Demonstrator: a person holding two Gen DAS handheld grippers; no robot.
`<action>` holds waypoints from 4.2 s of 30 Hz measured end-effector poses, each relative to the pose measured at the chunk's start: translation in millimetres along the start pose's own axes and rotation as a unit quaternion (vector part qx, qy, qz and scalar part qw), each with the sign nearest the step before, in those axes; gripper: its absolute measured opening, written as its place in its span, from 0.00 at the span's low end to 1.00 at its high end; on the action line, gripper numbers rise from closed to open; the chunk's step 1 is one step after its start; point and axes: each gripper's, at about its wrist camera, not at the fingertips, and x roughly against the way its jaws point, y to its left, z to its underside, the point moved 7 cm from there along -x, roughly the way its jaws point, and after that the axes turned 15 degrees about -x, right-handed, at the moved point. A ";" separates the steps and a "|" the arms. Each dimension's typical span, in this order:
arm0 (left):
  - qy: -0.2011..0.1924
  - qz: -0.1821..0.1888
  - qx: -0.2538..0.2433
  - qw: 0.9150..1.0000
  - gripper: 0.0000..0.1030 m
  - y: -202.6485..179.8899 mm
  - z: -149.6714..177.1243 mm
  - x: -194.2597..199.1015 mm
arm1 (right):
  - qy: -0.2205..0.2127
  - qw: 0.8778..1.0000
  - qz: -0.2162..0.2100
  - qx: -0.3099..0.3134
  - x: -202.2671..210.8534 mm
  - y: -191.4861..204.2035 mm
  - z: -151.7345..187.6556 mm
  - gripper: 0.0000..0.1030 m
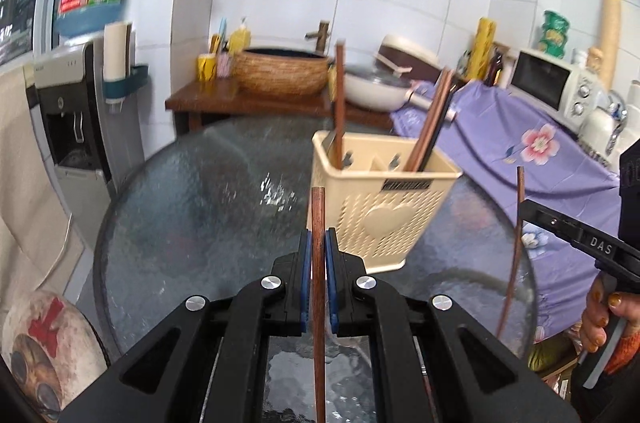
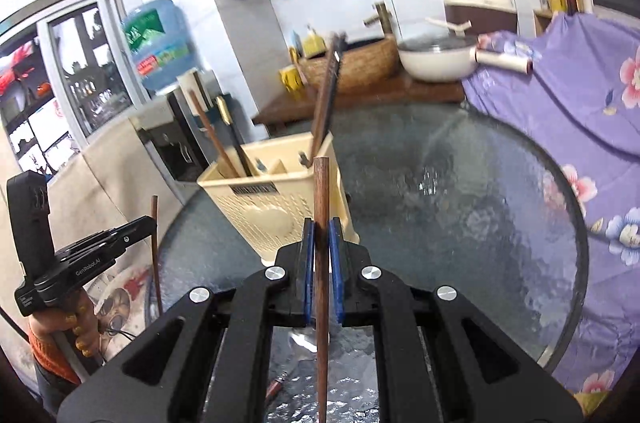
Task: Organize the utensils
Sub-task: 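Lift both chopsticks over the beige holder and lower them inside, then open both tools to release the chopsticks into the holder, then move both open tools back over the two remaining spoons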
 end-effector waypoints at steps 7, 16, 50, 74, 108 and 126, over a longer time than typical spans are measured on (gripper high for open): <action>-0.029 0.005 -0.016 0.999 0.07 -9.7 -14.4 26.8 | -0.014 0.999 -0.015 0.027 24.7 18.8 -0.3 0.08; -0.050 0.014 -0.023 0.998 0.06 -16.2 -26.9 46.0 | -0.031 0.997 -0.028 0.057 48.2 42.7 -7.4 0.06; -0.051 0.022 -0.036 0.998 0.06 -26.9 -42.2 34.9 | -0.025 0.995 0.032 0.092 -67.3 64.9 -21.6 0.33; -0.094 0.046 -0.066 0.992 0.06 -32.6 -97.9 60.8 | 0.010 0.996 -0.058 0.071 -16.0 113.6 -75.8 0.07; -0.042 -0.030 -0.012 0.999 0.05 -1.6 -105.8 -50.1 | -0.058 0.995 0.024 0.073 -82.5 77.1 -91.9 0.07; -0.095 -0.061 0.022 0.993 0.77 6.7 -59.9 4.2 | -0.123 0.989 0.031 0.071 -36.3 69.1 -70.2 0.62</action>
